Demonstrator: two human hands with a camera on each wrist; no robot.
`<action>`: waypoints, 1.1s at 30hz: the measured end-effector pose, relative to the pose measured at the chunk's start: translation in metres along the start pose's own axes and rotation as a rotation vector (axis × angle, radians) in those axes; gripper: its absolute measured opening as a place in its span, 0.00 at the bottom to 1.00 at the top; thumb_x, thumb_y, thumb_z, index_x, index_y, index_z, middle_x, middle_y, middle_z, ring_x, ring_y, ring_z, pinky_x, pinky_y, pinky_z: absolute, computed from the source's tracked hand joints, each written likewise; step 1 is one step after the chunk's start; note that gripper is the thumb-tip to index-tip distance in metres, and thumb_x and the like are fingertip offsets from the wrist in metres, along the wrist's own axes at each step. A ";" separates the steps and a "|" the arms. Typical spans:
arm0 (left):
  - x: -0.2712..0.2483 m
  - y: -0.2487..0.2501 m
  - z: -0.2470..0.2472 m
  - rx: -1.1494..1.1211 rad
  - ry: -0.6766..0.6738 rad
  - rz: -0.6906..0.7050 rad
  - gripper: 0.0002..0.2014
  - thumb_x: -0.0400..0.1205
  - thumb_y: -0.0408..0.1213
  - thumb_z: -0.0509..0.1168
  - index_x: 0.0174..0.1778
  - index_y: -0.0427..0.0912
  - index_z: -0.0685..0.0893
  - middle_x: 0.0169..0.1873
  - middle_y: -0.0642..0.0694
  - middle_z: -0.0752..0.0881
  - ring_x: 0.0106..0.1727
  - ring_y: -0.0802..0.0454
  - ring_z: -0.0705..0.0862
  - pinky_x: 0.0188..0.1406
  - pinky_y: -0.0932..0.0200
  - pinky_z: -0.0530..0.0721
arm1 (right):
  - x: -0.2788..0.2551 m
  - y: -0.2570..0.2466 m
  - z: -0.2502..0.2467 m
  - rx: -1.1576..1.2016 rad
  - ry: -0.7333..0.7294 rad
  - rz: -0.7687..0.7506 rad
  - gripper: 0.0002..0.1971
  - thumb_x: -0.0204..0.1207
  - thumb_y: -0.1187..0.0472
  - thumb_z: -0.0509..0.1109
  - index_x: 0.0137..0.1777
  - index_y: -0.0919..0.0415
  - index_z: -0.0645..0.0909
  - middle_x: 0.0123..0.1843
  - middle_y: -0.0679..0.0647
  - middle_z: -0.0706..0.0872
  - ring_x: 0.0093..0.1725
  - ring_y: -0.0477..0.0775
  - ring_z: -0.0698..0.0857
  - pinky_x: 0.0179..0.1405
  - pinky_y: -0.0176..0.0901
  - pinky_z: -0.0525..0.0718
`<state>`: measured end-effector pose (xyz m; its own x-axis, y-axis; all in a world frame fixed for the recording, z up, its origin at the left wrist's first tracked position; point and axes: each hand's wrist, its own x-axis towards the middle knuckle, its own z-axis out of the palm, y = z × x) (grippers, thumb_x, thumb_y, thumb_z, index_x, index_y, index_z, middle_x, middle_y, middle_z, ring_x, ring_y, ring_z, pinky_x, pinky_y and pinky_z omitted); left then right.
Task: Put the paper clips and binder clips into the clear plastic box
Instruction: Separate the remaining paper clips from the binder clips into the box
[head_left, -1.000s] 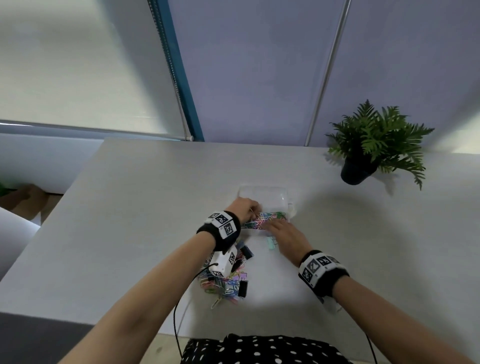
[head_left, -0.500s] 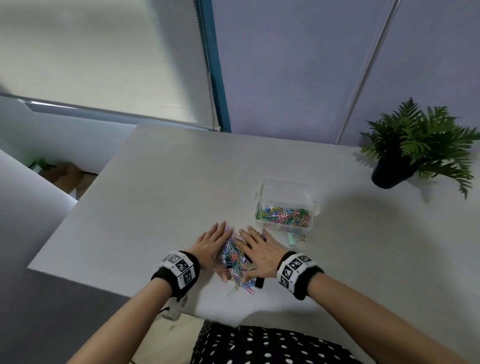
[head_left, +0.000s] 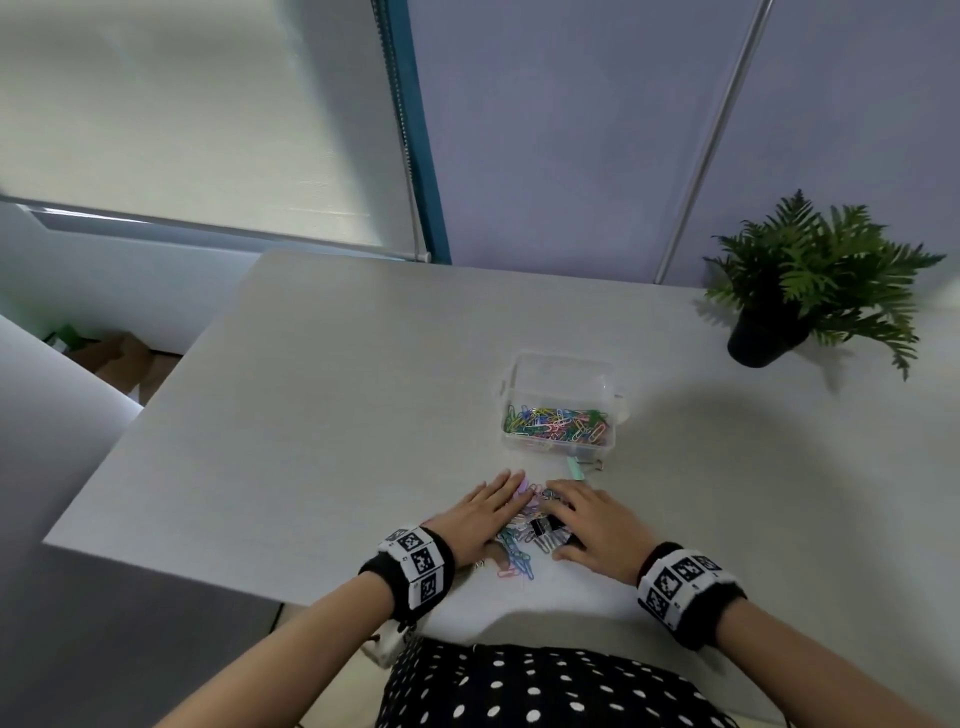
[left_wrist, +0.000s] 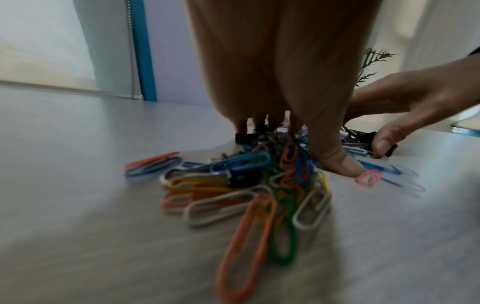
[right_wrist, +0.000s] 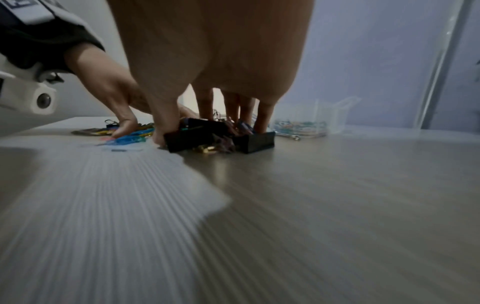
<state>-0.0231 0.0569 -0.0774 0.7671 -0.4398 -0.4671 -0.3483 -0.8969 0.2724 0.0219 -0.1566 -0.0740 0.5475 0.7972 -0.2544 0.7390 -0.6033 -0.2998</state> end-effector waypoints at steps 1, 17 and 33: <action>0.004 0.001 -0.003 -0.019 0.025 0.000 0.46 0.76 0.46 0.68 0.81 0.44 0.44 0.82 0.42 0.40 0.82 0.48 0.37 0.83 0.50 0.47 | -0.002 0.002 -0.001 -0.001 0.023 0.010 0.31 0.74 0.46 0.66 0.74 0.58 0.64 0.78 0.59 0.64 0.77 0.60 0.63 0.74 0.54 0.68; -0.053 -0.033 -0.027 -0.419 0.361 -0.295 0.12 0.81 0.32 0.62 0.60 0.41 0.80 0.61 0.44 0.79 0.55 0.54 0.80 0.68 0.54 0.79 | 0.006 -0.017 -0.019 -0.064 0.160 -0.147 0.17 0.68 0.58 0.75 0.55 0.61 0.78 0.61 0.61 0.82 0.61 0.62 0.80 0.59 0.59 0.82; -0.029 0.023 -0.009 -0.198 0.283 -0.364 0.13 0.80 0.44 0.63 0.58 0.42 0.77 0.57 0.43 0.80 0.61 0.44 0.78 0.55 0.50 0.80 | 0.035 -0.031 -0.016 0.034 0.064 -0.120 0.07 0.74 0.63 0.67 0.51 0.61 0.77 0.55 0.58 0.75 0.56 0.57 0.75 0.45 0.48 0.82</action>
<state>-0.0485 0.0494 -0.0494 0.9454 -0.0452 -0.3227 0.0573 -0.9518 0.3012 0.0245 -0.1094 -0.0592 0.4808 0.8628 -0.1559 0.7874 -0.5031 -0.3562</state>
